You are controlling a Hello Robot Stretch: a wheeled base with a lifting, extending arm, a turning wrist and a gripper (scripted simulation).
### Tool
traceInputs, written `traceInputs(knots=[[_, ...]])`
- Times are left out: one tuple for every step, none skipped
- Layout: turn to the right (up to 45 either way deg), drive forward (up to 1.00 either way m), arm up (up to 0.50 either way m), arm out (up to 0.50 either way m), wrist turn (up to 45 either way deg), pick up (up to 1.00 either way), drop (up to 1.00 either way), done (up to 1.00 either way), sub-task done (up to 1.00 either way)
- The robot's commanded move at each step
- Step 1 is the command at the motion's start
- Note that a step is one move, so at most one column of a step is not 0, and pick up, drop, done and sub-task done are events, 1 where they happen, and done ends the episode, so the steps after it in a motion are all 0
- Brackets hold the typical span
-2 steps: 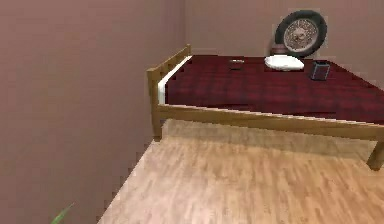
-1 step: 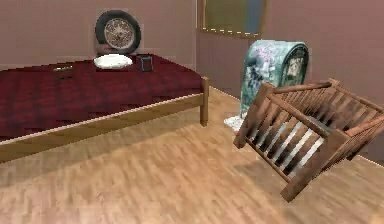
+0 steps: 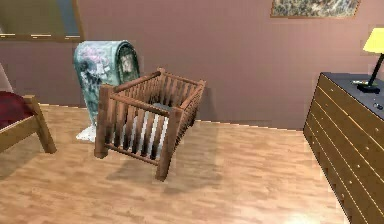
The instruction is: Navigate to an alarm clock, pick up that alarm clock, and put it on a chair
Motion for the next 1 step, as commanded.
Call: traceInputs(knots=[[12.0,0.00,0.00,0.00,0.0,0.00,0.00,0.00,0.00]])
